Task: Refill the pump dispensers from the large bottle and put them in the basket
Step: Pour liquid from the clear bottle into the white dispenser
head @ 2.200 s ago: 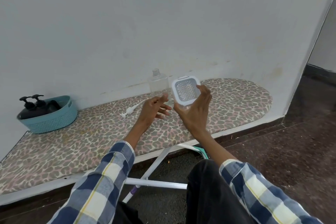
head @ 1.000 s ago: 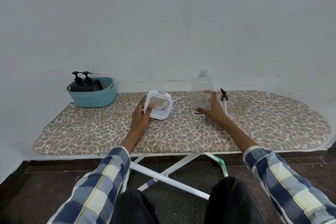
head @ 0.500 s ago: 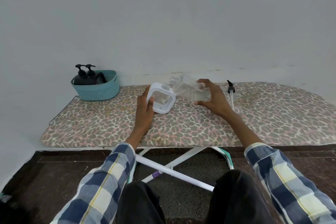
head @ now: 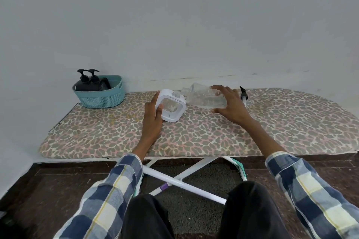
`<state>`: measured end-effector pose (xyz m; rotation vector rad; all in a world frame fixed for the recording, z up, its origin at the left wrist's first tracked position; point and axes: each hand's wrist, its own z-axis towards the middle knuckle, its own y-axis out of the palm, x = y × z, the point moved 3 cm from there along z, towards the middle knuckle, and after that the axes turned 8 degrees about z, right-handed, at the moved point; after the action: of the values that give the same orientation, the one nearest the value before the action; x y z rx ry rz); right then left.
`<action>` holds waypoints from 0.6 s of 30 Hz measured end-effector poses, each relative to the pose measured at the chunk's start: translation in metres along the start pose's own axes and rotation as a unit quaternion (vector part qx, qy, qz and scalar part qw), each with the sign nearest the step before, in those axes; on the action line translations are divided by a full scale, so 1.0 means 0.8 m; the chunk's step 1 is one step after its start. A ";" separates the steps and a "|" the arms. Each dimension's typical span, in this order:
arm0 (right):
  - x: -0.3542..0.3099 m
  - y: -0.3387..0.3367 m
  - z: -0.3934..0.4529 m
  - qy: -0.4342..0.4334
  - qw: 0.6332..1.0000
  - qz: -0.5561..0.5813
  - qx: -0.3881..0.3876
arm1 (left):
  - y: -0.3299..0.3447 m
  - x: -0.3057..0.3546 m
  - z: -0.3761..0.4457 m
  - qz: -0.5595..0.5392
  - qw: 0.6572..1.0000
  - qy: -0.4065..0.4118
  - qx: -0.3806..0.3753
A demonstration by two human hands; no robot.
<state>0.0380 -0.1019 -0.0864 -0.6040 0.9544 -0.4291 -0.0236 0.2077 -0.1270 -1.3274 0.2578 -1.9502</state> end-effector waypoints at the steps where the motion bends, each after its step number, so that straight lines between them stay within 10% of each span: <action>1: 0.000 0.000 0.000 0.001 1.000 0.001 0.002 | 0.000 0.000 0.000 0.000 1.000 0.003 0.000; 18: -0.009 -0.013 0.007 -0.022 0.999 -0.049 0.002 | 0.003 -0.006 0.001 0.012 1.000 0.022 0.001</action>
<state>0.0383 -0.1036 -0.0727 -0.6552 0.8849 -0.5035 -0.0211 0.2097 -0.1312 -1.2759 0.2909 -1.9610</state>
